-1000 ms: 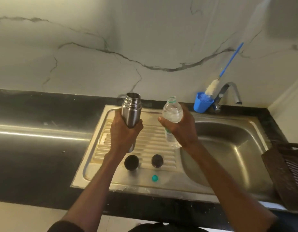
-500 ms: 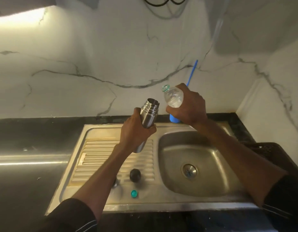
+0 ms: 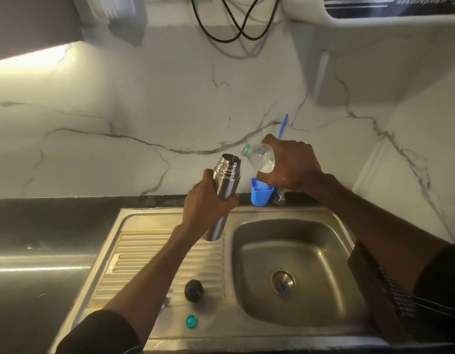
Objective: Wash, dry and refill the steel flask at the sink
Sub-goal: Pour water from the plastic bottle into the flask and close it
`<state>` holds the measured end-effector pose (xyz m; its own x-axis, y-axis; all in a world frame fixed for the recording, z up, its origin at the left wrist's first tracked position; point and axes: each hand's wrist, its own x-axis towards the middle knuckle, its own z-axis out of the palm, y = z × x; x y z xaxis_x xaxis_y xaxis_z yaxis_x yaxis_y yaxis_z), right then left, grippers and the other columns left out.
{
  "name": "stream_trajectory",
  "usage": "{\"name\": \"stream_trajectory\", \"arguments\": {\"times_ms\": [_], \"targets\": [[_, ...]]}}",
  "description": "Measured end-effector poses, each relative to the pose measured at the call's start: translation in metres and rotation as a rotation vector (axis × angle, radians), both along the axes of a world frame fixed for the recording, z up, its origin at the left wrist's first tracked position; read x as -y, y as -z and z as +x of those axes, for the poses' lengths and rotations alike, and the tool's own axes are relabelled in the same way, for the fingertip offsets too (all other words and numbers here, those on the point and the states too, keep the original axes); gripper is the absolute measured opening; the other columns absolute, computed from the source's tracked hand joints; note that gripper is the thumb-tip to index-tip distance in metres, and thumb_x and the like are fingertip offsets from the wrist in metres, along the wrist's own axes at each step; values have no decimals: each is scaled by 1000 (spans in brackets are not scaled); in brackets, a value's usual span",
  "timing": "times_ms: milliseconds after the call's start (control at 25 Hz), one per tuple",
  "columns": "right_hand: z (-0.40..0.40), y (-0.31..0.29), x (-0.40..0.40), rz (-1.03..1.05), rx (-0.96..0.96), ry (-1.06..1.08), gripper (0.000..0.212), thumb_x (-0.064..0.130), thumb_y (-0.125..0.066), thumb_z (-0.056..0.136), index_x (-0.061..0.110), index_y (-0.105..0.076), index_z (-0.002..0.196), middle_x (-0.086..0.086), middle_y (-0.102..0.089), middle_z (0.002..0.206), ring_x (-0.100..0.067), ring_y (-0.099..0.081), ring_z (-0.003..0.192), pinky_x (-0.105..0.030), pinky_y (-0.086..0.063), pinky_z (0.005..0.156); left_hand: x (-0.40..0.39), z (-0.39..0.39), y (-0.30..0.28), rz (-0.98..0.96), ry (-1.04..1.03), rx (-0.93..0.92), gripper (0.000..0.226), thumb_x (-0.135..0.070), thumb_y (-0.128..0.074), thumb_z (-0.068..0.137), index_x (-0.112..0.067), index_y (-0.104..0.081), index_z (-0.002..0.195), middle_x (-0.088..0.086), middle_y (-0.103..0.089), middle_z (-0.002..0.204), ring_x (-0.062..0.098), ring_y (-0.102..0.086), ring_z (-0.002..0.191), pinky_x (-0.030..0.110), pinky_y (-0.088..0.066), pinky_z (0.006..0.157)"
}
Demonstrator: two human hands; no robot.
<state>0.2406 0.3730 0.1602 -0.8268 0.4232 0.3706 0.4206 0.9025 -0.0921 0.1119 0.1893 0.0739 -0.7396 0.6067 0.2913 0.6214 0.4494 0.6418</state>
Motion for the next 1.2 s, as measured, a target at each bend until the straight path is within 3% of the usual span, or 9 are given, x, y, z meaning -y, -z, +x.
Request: {"name": "stream_trajectory", "arguments": {"times_ms": [120, 320, 520, 1000, 1200], "targets": [[2, -8, -5, 59, 49, 5, 63, 57, -75, 75, 27, -51, 126, 1, -72, 98, -22, -53, 72, -32, -41, 73, -6, 2, -4, 10, 10, -8, 61, -52, -84, 73, -25, -47, 113, -9, -67, 93, 15, -67, 77, 42, -61, 76], [1, -20, -11, 157, 92, -33, 71, 62, -73, 77, 26, -49, 133, 0, -74, 112, -26, -69, 86, -38, -56, 81, -11, 3, -9, -6, 21, -25, 62, -53, -84, 74, -25, -45, 113, -8, -67, 96, 18, -68, 78, 38, -59, 75], [2, -31, -16, 219, 74, -68, 71, 60, -73, 80, 23, -50, 136, -3, -73, 114, -26, -69, 90, -35, -51, 79, -11, 3, -12, 3, -2, -14, 59, -49, -85, 76, -25, -46, 112, -7, -67, 97, 14, -65, 76, 31, -50, 70], [-2, -43, -15, 235, 74, -99, 71, 61, -74, 80, 22, -49, 134, -3, -72, 107, -23, -67, 83, -43, -60, 81, -12, -1, -13, 26, 2, 8, 60, -53, -83, 73, -27, -47, 113, -6, -70, 98, 18, -69, 80, 43, -61, 78], [-5, -46, -18, 266, 60, -118, 70, 61, -74, 82, 20, -51, 135, -3, -73, 107, -22, -68, 82, -39, -59, 80, -13, -5, -15, 27, 6, 6, 61, -53, -84, 74, -27, -46, 114, -8, -68, 99, 17, -68, 80, 43, -62, 79]]}}
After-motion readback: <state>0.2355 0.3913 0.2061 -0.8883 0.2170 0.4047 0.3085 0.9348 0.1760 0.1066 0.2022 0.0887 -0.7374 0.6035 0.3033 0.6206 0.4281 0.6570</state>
